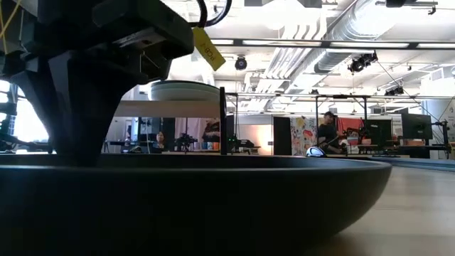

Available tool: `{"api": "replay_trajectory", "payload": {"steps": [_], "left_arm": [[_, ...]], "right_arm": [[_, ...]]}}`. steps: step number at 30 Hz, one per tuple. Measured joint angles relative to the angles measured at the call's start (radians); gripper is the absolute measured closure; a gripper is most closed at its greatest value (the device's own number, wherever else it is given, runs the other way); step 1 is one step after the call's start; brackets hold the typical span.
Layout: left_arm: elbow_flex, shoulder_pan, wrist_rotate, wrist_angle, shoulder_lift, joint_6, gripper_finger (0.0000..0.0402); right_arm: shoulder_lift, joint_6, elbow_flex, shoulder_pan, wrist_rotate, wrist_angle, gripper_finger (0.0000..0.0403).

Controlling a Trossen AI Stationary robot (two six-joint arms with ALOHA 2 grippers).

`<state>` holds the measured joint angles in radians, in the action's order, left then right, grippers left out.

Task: Place and stack plates onto a shelf
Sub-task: Stack the black plate on top of the dark blue plate on the shelf

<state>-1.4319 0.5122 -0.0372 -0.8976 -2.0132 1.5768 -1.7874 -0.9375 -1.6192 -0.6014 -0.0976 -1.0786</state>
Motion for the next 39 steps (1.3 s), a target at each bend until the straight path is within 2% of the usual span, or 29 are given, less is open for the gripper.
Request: {"api": "replay_trajectory", "payload": {"steps": [15,19,27,39], "left_arm": [[0.0,-0.025,0.007,0.022,-0.006,-0.044,0.0323],[0.0,-0.025,0.007,0.028,-0.007,-0.046,0.0337],[0.0,-0.025,0.0,0.03,-0.007,-0.089,0.0395],[0.0,-0.022,-0.001,0.03,-0.003,-0.116,0.04]], "right_arm": [[0.0,-0.004,0.0,-0.002,-0.002,0.0,0.0244],[0.0,-0.005,0.0,-0.002,-0.002,0.0,0.0244],[0.0,-0.005,0.0,-0.002,-0.002,0.0,0.0244],[0.0,-0.005,0.0,-0.002,-0.001,0.0,0.0244]]}}
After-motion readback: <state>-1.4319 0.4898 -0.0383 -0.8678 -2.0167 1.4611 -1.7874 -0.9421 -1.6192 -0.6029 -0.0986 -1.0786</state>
